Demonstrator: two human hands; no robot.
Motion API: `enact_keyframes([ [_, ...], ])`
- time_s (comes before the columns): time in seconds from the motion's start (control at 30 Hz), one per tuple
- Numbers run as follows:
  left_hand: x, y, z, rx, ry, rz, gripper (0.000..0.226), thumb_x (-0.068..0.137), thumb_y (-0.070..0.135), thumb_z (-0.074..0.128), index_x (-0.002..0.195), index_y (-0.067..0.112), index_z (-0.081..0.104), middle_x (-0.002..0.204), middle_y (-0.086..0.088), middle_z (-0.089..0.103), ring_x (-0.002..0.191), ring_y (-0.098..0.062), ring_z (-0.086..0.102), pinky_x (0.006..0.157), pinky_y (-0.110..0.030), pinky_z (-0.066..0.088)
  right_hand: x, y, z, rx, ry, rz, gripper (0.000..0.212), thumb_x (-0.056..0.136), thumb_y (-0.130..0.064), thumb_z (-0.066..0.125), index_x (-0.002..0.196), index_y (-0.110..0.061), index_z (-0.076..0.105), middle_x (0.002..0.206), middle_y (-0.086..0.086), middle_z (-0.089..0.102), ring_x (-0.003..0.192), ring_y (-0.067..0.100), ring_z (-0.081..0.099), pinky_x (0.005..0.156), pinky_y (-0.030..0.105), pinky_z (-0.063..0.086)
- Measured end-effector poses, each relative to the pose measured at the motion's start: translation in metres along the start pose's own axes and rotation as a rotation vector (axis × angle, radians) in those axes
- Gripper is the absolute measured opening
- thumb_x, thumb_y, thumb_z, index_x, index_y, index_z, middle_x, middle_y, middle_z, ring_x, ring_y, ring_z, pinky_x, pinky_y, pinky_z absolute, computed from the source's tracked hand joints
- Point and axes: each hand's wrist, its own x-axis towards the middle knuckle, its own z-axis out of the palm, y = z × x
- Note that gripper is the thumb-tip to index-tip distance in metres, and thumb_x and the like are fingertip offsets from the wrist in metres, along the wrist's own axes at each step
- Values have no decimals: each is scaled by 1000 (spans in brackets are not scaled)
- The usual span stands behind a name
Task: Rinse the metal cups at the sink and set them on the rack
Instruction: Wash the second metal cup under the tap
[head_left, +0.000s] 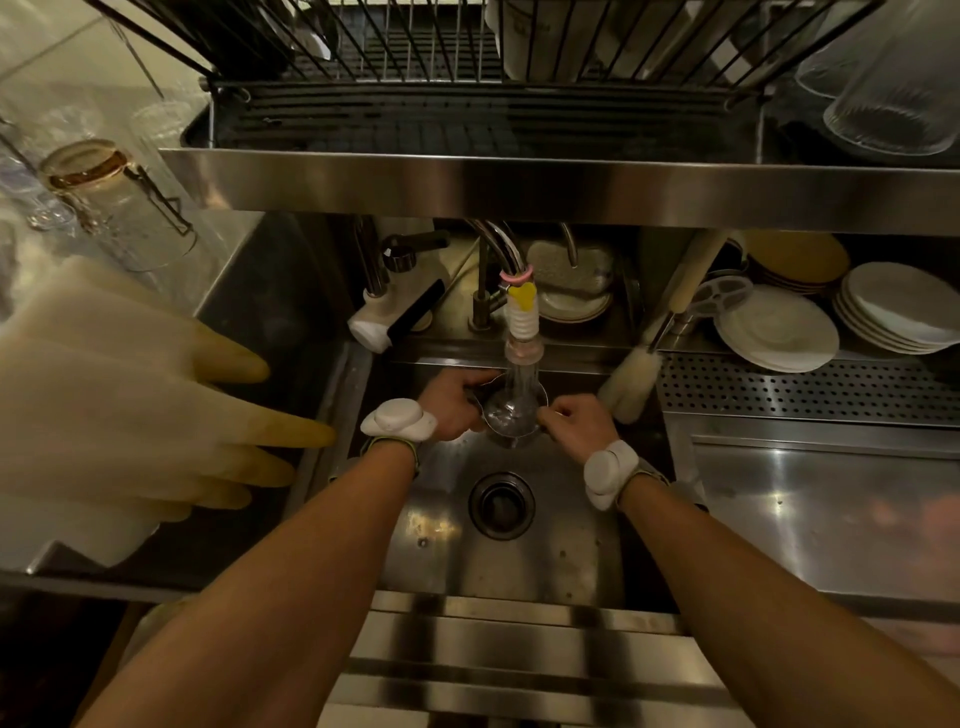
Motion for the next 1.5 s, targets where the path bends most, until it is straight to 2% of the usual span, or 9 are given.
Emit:
enact_keyframes([
  [0.13, -1, -6, -1, 64, 72, -35, 50, 79, 8, 66, 128, 19, 60, 124, -8, 66, 117, -25, 61, 101, -35, 48, -1, -5, 0, 35, -7, 84, 35, 90, -23, 56, 59, -8, 53, 60, 7, 51, 59, 17, 49, 61, 29, 42],
  [0.27, -1, -9, -6, 184, 81, -163, 32, 89, 12, 57, 119, 14, 66, 122, -12, 67, 115, -30, 61, 97, -33, 48, -4, -13, 1, 129, -65, 164, 42, 91, -29, 53, 94, 11, 64, 87, 23, 63, 82, 36, 64, 75, 48, 56],
  [0.57, -3, -11, -13, 167, 88, -251, 31, 89, 15, 55, 117, 15, 67, 128, -11, 63, 120, -29, 57, 103, -33, 45, -11, -18, -9, 161, -53, 231, 47, 92, -33, 48, 93, 12, 63, 90, 27, 64, 82, 39, 66, 72, 54, 57],
  [0.7, -5, -13, -14, 168, 86, -261, 31, 89, 14, 53, 117, 13, 66, 130, -11, 61, 122, -29, 56, 104, -33, 44, -7, -16, -13, 319, 14, 326, 46, 94, -31, 44, 111, 9, 60, 97, 30, 64, 86, 41, 65, 82, 57, 54],
  [0.83, -5, -12, -13, 182, 85, -259, 31, 91, 14, 51, 117, 8, 67, 129, -15, 61, 122, -32, 55, 105, -37, 43, -11, -20, -7, 505, -15, 410, 32, 95, -30, 41, 84, -7, 59, 64, 6, 48, 57, 21, 51, 81, 59, 54],
  [1.07, -6, -9, -15, 170, 59, -233, 28, 88, 10, 54, 109, 11, 70, 121, -11, 67, 115, -28, 60, 100, -33, 47, -26, -3, 10, 927, -9, 509, 26, 94, -24, 44, 71, -10, 47, 58, 2, 30, 52, 14, 35, 74, 57, 54],
  [1.3, -12, -5, -14, 221, 7, -190, 32, 89, 9, 52, 116, 13, 69, 123, -13, 66, 116, -30, 59, 100, -35, 47, -28, 0, 23, 1099, 16, 466, 32, 92, -22, 40, 62, -12, 42, 40, -4, 34, 52, 15, 35, 80, 57, 53],
  [1.4, -13, -5, -15, 207, 36, -222, 36, 90, 7, 50, 122, 12, 64, 129, -13, 62, 121, -29, 57, 103, -33, 45, -24, -5, 16, 993, 40, 431, 27, 93, -24, 42, 70, -11, 48, 47, -2, 38, 53, 14, 38, 76, 53, 55],
  [1.5, -11, -2, -14, 206, 48, -232, 40, 90, 4, 47, 128, 11, 59, 137, -11, 56, 127, -28, 52, 107, -33, 41, -18, -14, 5, 825, 69, 385, 29, 92, -30, 44, 81, -7, 58, 75, 12, 59, 68, 26, 59, 75, 51, 56],
])
